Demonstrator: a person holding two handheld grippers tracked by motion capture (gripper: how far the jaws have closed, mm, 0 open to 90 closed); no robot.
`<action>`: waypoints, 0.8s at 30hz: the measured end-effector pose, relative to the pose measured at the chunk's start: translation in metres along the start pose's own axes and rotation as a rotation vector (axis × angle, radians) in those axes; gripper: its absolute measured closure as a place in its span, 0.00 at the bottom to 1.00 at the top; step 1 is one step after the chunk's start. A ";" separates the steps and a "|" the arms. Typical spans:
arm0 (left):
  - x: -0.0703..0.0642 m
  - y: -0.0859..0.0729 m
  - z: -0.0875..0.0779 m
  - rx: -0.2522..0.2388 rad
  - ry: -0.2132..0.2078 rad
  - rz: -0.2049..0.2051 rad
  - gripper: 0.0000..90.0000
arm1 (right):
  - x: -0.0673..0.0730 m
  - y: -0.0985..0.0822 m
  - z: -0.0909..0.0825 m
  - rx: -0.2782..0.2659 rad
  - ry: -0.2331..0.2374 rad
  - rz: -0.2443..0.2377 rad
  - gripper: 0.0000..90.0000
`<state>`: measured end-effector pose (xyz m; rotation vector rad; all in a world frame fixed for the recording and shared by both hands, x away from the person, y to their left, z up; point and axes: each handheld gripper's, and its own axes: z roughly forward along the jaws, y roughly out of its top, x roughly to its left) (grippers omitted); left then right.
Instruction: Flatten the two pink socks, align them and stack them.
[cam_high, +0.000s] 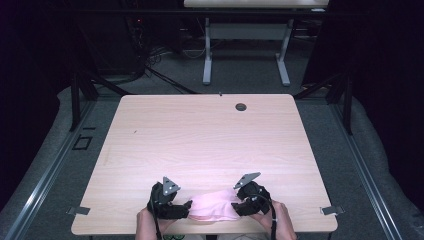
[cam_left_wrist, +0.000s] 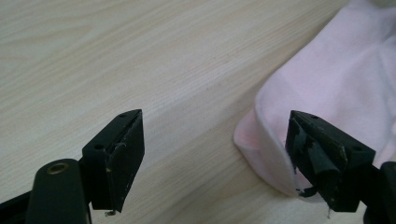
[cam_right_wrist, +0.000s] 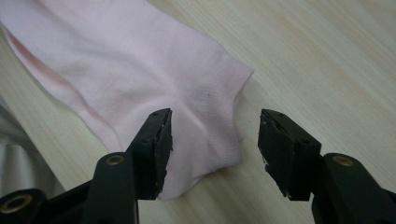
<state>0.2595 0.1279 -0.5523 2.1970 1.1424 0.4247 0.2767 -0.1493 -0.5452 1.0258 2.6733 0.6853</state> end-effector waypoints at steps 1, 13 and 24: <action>-0.002 -0.001 0.003 0.011 0.010 0.004 0.22 | 0.000 0.000 0.000 0.000 0.000 0.000 0.48; -0.005 -0.008 0.015 0.040 0.061 0.052 0.19 | 0.001 -0.007 0.008 0.037 -0.043 -0.004 0.45; -0.001 -0.011 0.016 0.031 0.067 0.060 0.17 | -0.004 -0.013 0.007 0.021 -0.050 0.017 0.42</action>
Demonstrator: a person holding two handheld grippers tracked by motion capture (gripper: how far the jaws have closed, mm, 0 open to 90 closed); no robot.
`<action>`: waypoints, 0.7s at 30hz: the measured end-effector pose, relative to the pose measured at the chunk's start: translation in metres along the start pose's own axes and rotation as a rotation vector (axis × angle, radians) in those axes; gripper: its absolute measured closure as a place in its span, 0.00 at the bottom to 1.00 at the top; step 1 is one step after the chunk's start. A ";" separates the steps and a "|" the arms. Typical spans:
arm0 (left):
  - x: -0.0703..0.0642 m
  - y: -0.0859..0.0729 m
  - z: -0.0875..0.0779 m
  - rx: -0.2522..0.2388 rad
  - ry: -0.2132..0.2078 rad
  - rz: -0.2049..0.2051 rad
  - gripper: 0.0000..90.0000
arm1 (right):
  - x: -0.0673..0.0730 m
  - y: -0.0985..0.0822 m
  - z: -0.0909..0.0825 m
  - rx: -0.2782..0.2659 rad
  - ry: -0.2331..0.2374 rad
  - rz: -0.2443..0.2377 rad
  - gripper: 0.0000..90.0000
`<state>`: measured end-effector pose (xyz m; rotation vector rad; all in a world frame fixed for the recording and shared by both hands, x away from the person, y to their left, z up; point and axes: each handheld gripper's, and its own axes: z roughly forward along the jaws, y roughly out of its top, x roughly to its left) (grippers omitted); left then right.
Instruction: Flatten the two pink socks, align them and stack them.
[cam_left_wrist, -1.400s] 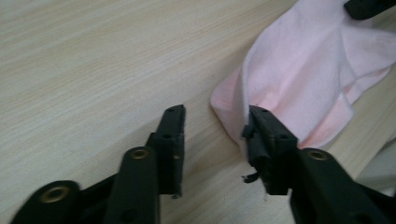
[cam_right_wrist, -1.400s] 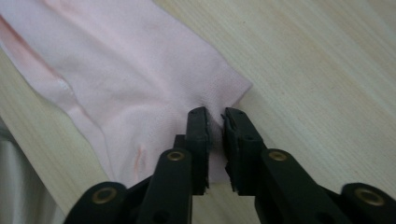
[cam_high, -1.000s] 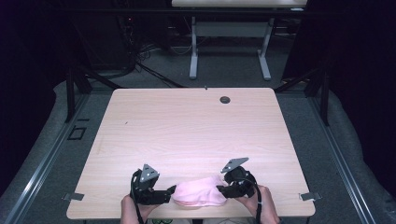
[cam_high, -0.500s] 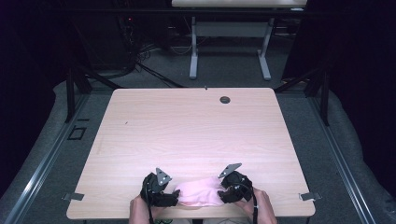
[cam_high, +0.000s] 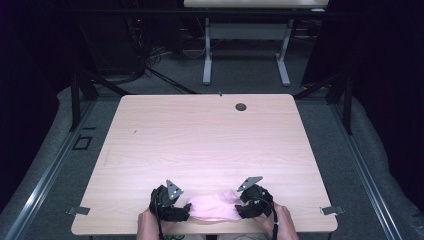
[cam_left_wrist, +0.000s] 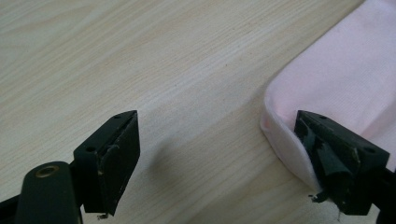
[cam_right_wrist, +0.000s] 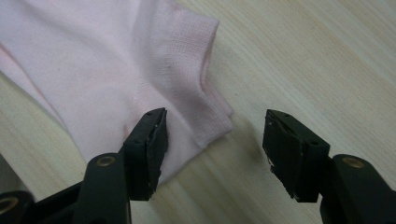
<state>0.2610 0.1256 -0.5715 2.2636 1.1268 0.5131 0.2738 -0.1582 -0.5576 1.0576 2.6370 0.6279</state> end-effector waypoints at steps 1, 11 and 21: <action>0.000 0.000 0.000 -0.001 -0.001 0.000 0.17 | 0.000 0.000 0.000 0.000 0.000 0.000 0.42; 0.005 0.010 -0.016 -0.063 -0.024 -0.020 0.05 | -0.010 -0.001 -0.010 -0.096 0.038 0.049 0.28; 0.040 0.011 -0.042 -0.136 0.004 -0.102 0.00 | -0.028 -0.008 -0.046 -0.222 0.010 0.103 0.06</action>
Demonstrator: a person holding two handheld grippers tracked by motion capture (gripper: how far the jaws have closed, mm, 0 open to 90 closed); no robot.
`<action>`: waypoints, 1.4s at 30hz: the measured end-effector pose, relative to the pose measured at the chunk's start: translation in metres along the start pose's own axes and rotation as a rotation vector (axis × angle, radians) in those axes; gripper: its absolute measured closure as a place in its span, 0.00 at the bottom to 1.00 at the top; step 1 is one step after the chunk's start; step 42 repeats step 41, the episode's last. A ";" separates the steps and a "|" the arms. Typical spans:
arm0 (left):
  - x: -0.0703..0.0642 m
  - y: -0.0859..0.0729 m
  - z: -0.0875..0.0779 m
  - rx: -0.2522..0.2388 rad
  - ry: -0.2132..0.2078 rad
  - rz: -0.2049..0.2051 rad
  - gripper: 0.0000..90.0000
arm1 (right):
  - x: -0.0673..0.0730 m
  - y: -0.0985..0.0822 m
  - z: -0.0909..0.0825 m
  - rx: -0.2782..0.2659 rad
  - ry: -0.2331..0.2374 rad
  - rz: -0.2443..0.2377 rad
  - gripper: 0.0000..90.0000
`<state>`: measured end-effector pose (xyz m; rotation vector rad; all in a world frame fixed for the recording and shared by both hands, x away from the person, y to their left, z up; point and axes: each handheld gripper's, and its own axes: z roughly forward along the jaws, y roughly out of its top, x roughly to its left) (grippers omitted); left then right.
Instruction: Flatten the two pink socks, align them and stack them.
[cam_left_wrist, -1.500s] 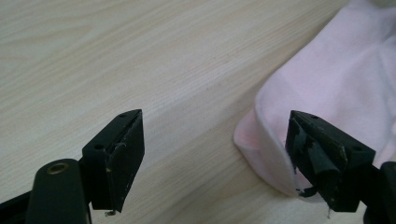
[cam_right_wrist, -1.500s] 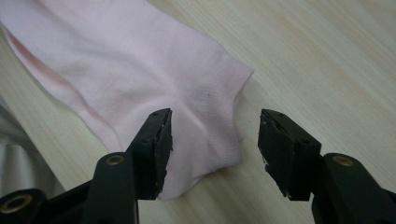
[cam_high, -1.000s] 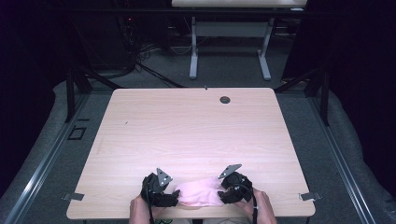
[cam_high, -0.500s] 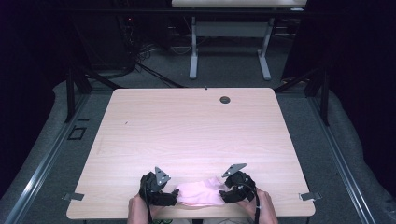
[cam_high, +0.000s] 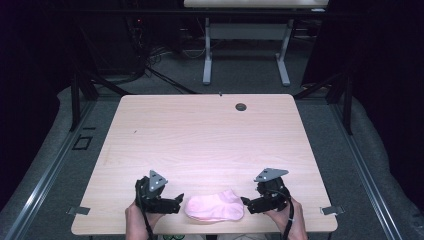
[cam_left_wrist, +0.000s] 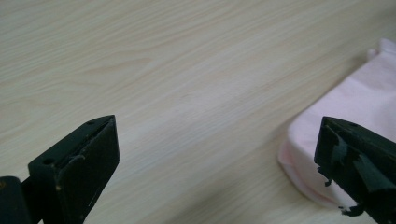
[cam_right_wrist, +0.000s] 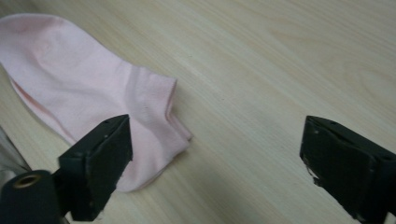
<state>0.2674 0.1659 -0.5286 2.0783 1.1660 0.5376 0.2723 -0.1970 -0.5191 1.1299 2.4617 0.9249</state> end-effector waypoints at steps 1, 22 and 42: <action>0.005 -0.001 -0.002 0.000 0.009 -0.006 0.00 | -0.005 -0.002 -0.005 -0.018 -0.015 0.017 0.05; 0.092 -0.046 0.011 0.060 0.110 -0.147 0.00 | -0.076 -0.057 -0.007 0.012 -0.143 0.222 0.02; 0.102 -0.065 0.028 0.035 0.114 -0.146 0.00 | -0.101 -0.092 0.010 -0.061 -0.250 0.266 0.00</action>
